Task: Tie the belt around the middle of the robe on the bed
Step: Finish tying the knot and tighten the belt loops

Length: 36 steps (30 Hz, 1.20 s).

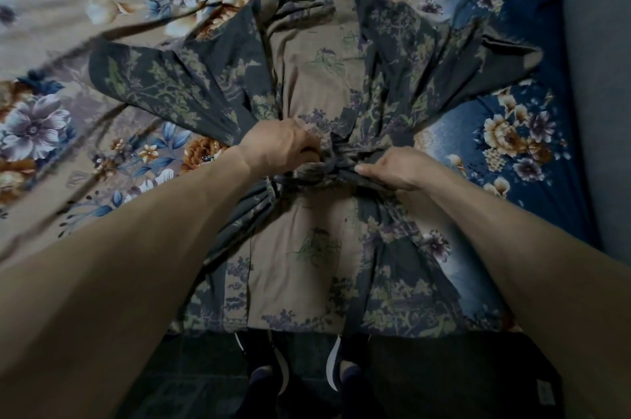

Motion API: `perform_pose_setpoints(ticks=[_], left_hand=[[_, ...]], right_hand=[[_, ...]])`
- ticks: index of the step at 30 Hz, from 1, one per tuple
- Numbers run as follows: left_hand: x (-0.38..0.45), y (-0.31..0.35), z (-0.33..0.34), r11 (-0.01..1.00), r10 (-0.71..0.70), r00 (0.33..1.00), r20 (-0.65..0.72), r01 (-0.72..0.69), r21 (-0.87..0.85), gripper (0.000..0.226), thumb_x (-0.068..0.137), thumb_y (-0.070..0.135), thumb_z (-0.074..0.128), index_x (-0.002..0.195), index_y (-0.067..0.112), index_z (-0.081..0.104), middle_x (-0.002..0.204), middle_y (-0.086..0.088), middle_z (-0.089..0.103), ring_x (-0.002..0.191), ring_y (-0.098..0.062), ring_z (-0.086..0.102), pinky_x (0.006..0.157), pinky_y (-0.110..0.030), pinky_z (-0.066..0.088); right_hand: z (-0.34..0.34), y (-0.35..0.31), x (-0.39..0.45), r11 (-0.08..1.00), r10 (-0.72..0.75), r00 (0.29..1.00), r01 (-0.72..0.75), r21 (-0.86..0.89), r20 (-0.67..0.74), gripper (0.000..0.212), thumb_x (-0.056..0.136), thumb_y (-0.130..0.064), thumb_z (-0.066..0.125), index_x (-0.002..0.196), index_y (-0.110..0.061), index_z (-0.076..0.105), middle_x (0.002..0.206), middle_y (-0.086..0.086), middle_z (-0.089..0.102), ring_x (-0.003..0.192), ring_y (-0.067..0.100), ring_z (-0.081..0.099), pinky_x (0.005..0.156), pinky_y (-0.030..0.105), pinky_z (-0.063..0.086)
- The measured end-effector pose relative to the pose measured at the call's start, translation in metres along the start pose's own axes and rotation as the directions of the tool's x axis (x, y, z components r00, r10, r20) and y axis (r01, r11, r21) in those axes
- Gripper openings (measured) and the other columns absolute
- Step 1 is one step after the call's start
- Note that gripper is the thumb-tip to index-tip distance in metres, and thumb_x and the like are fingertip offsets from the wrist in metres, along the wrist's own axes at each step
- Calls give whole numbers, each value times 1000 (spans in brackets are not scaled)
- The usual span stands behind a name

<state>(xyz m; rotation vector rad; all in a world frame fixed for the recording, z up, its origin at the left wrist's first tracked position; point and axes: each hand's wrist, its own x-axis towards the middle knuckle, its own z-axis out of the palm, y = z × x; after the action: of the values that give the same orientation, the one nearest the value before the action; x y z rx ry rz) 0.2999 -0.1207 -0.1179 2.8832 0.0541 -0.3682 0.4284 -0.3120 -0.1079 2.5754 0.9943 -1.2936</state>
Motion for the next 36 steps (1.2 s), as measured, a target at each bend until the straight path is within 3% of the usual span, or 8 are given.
perform_pose_setpoints(ticks=[3, 6, 10, 16, 21, 28, 33, 36], left_hand=[[-1, 2, 3, 991, -72, 997, -42, 76, 111, 31, 96, 46, 44, 95, 24, 66, 90, -7, 69, 80, -33, 67, 53, -31, 40], [1, 4, 7, 976, -145, 989, 14, 141, 168, 33, 96, 45, 43, 91, 20, 64, 90, -11, 67, 79, -35, 66, 54, -31, 39], [4, 1, 7, 965, -216, 975, 51, 205, 165, 35, 94, 47, 46, 90, 19, 66, 95, -13, 66, 86, -38, 65, 59, -32, 41], [6, -4, 12, 967, -209, 977, 32, 202, 154, 32, 95, 41, 47, 87, 17, 66, 93, -15, 66, 83, -38, 65, 57, -32, 40], [8, -9, 16, 917, -275, 961, -12, 267, 295, 38, 93, 50, 45, 97, 23, 71, 94, -8, 69, 80, -32, 67, 55, -28, 36], [7, -6, 27, 899, -299, 953, -40, 296, 322, 38, 94, 49, 45, 97, 23, 71, 91, -8, 67, 78, -32, 68, 46, -25, 22], [5, -7, 26, 898, -280, 959, -45, 278, 341, 36, 95, 45, 44, 93, 21, 71, 89, -8, 66, 79, -33, 68, 48, -27, 23], [6, -4, 29, 901, -267, 963, -30, 261, 348, 35, 98, 42, 41, 100, 20, 69, 97, -10, 65, 85, -34, 67, 54, -30, 29]], right_hand=[[5, 8, -2, 1000, 7, 999, -8, 25, 42, 69, 93, -63, 37, 58, -12, 69, 75, 13, 69, 83, 31, 66, 87, 36, 48], [11, 17, 2, 993, 40, 998, -45, 108, 44, 66, 93, -61, 40, 57, -11, 62, 66, 13, 68, 72, 31, 66, 83, 38, 53], [21, 35, 6, 999, 43, 999, -43, 27, -21, 62, 91, -64, 39, 59, -14, 55, 70, 9, 59, 79, 31, 58, 80, 39, 50], [34, 45, 4, 990, 73, 966, -41, 134, -249, 67, 87, -70, 41, 54, -15, 59, 55, 2, 52, 66, 28, 53, 51, 31, 30], [38, 51, 4, 994, 38, 975, -15, 106, -221, 58, 85, -72, 42, 85, -22, 72, 79, 7, 63, 83, 31, 61, 72, 35, 49], [32, 47, 7, 994, 107, 958, -107, 13, -268, 56, 89, -64, 43, 99, -17, 73, 94, 14, 64, 93, 35, 62, 71, 35, 44], [36, 48, 4, 979, 198, 951, -206, -7, -237, 61, 87, -67, 45, 88, -9, 62, 91, 13, 62, 82, 31, 56, 71, 34, 42], [37, 46, 2, 969, 246, 953, -249, 6, -176, 58, 86, -68, 45, 91, -11, 56, 102, 16, 63, 99, 35, 61, 76, 38, 43]])
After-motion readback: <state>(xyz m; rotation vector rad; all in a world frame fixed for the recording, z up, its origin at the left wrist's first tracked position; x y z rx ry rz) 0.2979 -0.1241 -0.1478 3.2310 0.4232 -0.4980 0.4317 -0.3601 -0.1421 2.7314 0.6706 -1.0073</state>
